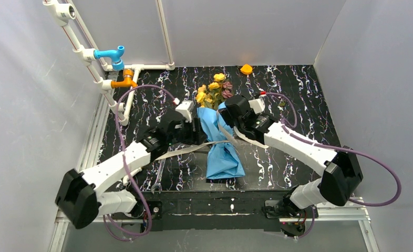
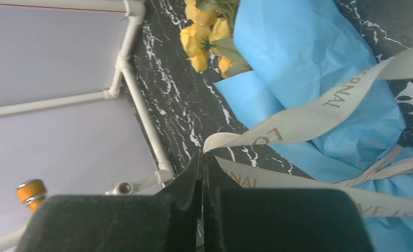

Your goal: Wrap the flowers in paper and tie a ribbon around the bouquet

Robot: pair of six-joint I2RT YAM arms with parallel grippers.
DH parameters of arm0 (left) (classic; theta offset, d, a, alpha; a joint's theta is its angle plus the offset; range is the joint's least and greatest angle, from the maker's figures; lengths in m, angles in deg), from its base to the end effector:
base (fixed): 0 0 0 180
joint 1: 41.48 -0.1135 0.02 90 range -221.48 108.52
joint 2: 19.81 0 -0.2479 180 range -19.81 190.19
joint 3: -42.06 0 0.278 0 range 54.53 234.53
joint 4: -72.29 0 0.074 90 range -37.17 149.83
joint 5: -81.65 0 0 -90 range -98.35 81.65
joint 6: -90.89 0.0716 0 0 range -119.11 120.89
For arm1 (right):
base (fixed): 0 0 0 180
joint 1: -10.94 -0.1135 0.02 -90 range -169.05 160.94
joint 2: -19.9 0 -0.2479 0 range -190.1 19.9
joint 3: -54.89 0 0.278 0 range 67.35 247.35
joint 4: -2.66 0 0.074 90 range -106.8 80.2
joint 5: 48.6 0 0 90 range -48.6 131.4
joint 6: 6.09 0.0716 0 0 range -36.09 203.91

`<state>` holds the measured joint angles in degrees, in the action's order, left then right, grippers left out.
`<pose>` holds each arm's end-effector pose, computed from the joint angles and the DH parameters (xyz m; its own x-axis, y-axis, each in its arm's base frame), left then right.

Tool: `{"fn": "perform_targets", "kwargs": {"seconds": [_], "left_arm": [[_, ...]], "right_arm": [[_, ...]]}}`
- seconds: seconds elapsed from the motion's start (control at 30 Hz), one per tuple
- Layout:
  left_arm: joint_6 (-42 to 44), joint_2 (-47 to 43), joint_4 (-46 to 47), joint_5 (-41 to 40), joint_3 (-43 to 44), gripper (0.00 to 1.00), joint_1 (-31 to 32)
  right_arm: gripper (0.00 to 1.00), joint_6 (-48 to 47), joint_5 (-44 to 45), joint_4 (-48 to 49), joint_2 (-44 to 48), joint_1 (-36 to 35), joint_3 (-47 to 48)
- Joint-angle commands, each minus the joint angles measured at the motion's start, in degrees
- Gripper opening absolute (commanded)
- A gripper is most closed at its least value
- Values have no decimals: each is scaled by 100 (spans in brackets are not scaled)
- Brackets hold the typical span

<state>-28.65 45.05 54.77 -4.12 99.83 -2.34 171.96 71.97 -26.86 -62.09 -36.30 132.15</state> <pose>0.2470 -0.2078 0.2431 -0.6170 -0.1318 -0.7758 0.4337 0.7657 -0.4750 0.2811 0.2503 0.2597 -0.3595 0.8786 -0.3142 0.3701 0.4434 0.8164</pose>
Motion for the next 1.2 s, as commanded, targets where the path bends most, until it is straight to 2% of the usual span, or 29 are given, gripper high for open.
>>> {"fn": "perform_targets", "kwargs": {"seconds": [0.0, 0.2, 0.37, 0.6, 0.83, 0.93, 1.0, 1.03, 1.07, 1.17], "left_arm": [[417, 721, 899, -735, 638, 54, 309], [464, 1247, 1362, -717, 1056, 53, 541], [364, 1282, 1742, -744, 1008, 54, 634], [356, 1796, 2486, -895, 969, 52, 718], [367, 2295, 2707, -893, 1350, 51, 777], [347, 2426, 2719, -1056, 1428, 42, 795], [326, 2454, 2716, -1179, 1442, 23, 791], [337, 2453, 2715, -1213, 1443, 8, 789], [407, 2456, 2712, -1250, 1461, 0, 793], [763, 2403, 2671, -1494, 1467, 0, 789]], "right_arm": [[1, -67, 134, -245, 280, 97, 157], [1, -84, 15, -219, 501, 199, -13], [1, -121, -167, -216, 593, 366, -84], [1, -121, -379, -180, 682, 442, -130], [1, -96, -604, -171, 756, 540, -196], [1, -106, -596, -211, 830, 556, -219], [1, -117, -583, -263, 888, 580, -241], [1, -134, -586, -289, 926, 596, -270], [1, -144, -586, -316, 963, 620, -300], [1, -247, -560, -443, 1101, 707, -413]]}}
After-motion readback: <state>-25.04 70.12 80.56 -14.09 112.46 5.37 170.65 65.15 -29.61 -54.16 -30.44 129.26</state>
